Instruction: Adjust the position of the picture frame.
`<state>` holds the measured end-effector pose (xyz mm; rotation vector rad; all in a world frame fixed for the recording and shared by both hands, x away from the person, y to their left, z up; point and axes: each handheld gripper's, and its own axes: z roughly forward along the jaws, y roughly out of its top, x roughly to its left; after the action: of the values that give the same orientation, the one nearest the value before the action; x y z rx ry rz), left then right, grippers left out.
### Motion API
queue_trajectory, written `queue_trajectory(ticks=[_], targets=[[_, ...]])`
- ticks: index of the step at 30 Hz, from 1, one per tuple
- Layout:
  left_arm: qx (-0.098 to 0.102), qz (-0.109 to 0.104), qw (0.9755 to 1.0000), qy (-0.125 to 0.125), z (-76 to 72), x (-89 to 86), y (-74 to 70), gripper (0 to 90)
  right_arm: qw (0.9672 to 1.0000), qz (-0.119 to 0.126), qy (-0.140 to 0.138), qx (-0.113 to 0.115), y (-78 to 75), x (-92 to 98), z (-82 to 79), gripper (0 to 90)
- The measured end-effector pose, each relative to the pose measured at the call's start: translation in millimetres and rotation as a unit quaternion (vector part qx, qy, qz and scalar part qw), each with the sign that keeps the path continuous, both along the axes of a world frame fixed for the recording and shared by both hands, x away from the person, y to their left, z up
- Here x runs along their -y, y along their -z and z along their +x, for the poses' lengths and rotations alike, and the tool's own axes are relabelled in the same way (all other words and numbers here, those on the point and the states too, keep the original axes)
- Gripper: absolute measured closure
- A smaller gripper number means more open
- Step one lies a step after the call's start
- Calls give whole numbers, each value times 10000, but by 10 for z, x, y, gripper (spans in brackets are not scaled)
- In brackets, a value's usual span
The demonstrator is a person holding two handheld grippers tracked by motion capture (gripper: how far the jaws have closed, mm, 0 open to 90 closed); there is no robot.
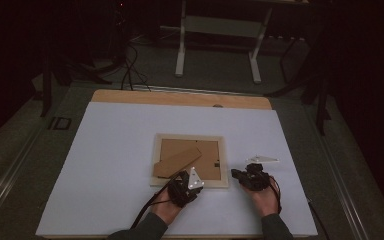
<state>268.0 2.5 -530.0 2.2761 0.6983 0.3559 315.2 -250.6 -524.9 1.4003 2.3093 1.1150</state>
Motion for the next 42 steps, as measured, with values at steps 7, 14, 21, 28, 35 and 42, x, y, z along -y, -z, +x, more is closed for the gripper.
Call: queue_trajectory(ticks=[7,14,21,28,35,42], targets=[[20,52,10000,1,57,6,-6,900,10000,-15,-14,5,3,3,0,899],[62,144,9998,-134,90,-69,-22,900,10000,-16,-33,-1,6,-4,-1,900],[124,171,9993,-324,76,-265,-67,900,9999,-51,-113,-52,24,-45,-4,900],[171,254,9976,-620,74,-565,-91,900,9997,-92,-187,-95,55,-110,-11,900],[85,322,9971,-688,39,-676,-44,900,9996,-111,-224,-132,74,-146,-13,900],[76,378,9967,-717,24,-701,-39,895,9997,-103,-226,-78,53,-154,-20,900]])
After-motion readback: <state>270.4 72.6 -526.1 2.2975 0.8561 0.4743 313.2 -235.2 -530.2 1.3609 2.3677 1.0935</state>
